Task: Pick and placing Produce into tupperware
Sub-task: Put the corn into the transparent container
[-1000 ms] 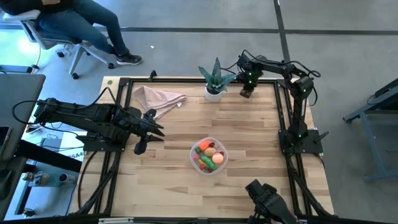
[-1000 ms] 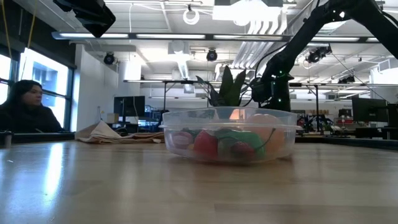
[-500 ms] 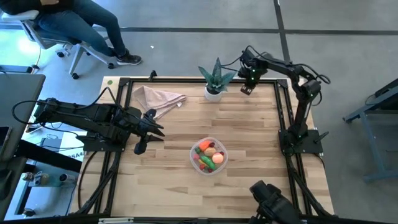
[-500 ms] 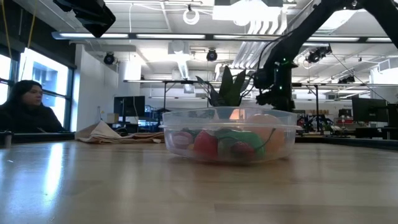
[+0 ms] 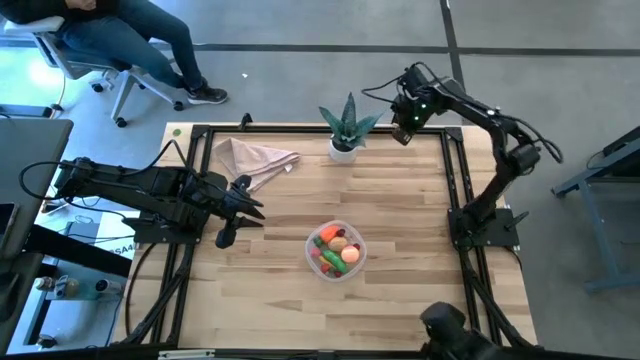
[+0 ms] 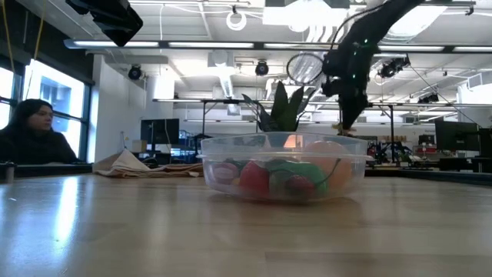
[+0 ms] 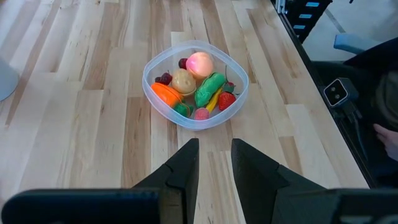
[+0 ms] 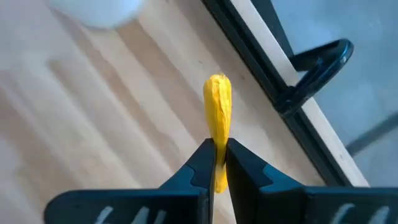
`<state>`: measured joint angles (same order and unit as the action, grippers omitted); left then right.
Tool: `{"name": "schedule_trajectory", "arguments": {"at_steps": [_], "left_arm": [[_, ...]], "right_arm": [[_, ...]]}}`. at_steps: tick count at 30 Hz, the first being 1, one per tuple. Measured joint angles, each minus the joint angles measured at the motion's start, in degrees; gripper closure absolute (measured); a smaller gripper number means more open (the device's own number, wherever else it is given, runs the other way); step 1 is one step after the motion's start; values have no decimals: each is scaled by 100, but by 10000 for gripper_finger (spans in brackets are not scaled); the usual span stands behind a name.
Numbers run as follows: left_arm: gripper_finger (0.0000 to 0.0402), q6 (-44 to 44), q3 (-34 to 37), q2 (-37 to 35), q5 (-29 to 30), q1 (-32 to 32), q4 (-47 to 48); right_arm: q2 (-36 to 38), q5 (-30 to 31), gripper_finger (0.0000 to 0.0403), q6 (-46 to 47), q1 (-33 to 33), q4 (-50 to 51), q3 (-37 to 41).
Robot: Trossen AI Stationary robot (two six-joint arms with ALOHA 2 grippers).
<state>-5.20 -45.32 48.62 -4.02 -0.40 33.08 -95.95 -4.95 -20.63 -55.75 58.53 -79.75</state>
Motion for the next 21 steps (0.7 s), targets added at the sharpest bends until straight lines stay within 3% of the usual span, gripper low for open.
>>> {"name": "schedule_trajectory", "arguments": {"at_steps": [11, 15, 21], "left_arm": [[318, -2, 0, 2, 0, 1, 0], [318, -2, 0, 0, 1, 2, 0], [318, 1, 0, 2, -1, 0, 0]], "right_arm": [[1409, -2072, 384, 281, 573, 253, 0], [1923, -2696, 384, 507, 1242, 95, -1], [2357, -2772, 384, 1123, 2729, -522, -2]]}}
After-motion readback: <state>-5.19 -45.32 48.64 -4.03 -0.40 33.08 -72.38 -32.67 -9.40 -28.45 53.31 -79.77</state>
